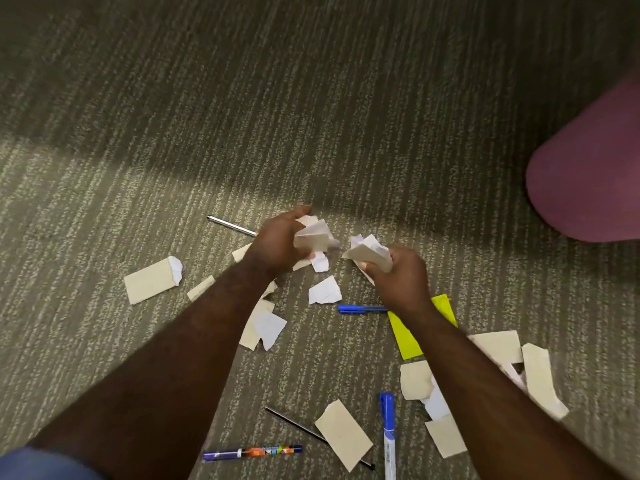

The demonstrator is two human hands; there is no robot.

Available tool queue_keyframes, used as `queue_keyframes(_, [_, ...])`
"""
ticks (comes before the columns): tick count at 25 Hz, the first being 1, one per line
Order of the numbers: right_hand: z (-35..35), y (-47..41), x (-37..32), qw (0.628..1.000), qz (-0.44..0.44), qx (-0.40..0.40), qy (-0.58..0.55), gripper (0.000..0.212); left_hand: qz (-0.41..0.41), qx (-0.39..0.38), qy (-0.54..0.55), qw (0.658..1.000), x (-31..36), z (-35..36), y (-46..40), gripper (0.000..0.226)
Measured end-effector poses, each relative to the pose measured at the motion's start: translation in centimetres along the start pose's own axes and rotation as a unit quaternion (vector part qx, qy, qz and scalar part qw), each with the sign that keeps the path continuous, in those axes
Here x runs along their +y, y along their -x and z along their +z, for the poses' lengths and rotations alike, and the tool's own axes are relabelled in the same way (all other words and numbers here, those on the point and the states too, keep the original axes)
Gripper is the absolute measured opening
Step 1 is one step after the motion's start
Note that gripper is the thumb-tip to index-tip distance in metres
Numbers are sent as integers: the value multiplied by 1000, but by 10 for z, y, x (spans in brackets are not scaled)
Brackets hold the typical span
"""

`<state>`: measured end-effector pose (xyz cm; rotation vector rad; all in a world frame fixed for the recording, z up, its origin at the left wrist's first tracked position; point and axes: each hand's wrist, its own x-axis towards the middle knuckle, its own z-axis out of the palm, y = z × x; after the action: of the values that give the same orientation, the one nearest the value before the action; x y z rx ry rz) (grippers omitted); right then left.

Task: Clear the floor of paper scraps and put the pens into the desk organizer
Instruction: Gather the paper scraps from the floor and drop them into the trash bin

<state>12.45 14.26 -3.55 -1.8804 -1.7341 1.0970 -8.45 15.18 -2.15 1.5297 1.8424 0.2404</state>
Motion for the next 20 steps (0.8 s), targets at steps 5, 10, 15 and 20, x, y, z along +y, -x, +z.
queue_keyframes(5, [2, 15, 9, 999, 16, 11, -38, 20, -62, 86, -22, 994, 2, -3, -12, 28])
queue_keyframes(10, [-16, 14, -2, 995, 23, 50, -83, 12, -74, 56, -28, 995, 10, -3, -12, 24])
queue_keyframes(15, [-38, 26, -17, 987, 55, 55, -142, 13, -162, 125, 107, 973, 24, -1, 26, 26])
queue_keyframes(20, [-103, 75, -68, 966, 136, 91, -203, 12, -194, 138, 237, 942, 99, -20, 91, 28])
